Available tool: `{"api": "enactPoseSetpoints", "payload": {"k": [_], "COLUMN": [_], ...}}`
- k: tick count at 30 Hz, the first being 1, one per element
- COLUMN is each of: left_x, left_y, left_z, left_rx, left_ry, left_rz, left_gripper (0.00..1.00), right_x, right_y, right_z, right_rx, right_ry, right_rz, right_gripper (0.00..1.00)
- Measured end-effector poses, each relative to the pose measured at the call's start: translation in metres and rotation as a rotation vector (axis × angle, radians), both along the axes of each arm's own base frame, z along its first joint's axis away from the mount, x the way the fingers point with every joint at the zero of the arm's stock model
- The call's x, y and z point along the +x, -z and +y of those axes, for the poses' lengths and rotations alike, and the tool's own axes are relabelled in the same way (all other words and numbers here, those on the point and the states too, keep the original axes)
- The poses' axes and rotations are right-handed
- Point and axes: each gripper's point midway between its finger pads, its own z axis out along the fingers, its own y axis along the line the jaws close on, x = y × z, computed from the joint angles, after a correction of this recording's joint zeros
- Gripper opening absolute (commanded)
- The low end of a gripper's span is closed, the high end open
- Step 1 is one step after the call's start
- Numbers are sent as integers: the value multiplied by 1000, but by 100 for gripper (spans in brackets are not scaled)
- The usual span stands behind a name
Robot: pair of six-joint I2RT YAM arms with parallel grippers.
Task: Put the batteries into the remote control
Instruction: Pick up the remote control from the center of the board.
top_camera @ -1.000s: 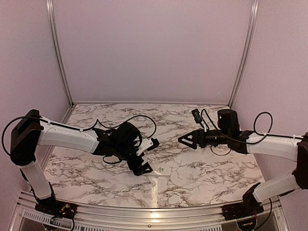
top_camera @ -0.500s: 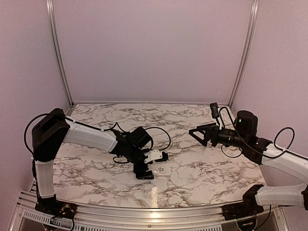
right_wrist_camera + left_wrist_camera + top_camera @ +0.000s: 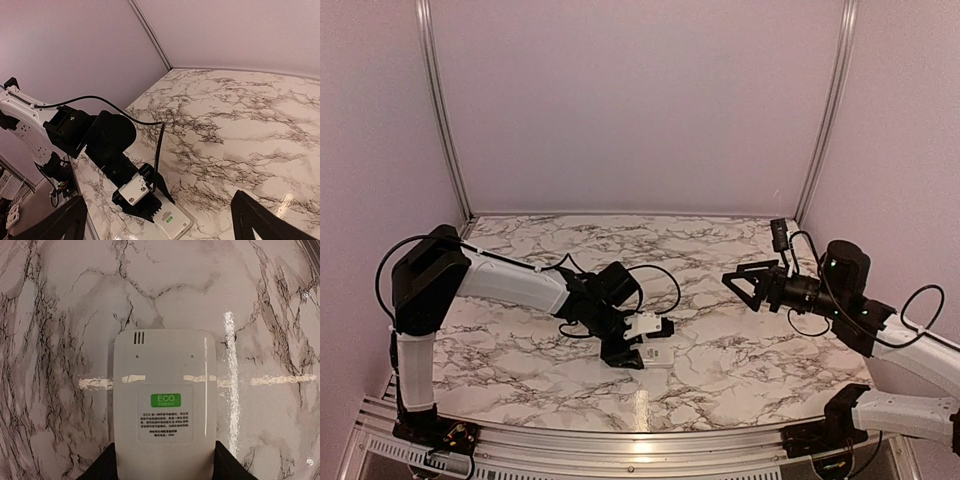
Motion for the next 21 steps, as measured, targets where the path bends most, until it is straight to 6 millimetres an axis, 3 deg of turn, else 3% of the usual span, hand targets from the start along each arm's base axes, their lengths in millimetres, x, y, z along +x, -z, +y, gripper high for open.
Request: {"api": "enactPoseSetpoints", "payload": {"k": [4, 7, 10, 17, 21], "left_x": [-22, -38, -44, -58, -68], "left_y": [-6, -27, -72, -206, -256], "left_z": [11, 14, 3, -14, -13], "left_rx": [-34, -109, -250, -662, -844], "left_ry": [2, -1, 5, 62, 88], "left_rz": [72, 124, 140, 123, 152], "left_gripper": [35, 35, 35, 36, 36], "right_x": [-5, -9, -15, -48, -76], "right_y": [11, 14, 5, -30, -52], "right_z": [-1, 1, 6, 25, 42], "right_rx": [-7, -12, 10, 85, 126], "right_ry": [-10, -35, -86, -247, -359], "right_rz": [14, 12, -30, -169, -232], "right_gripper": [98, 97, 96, 95, 93]}}
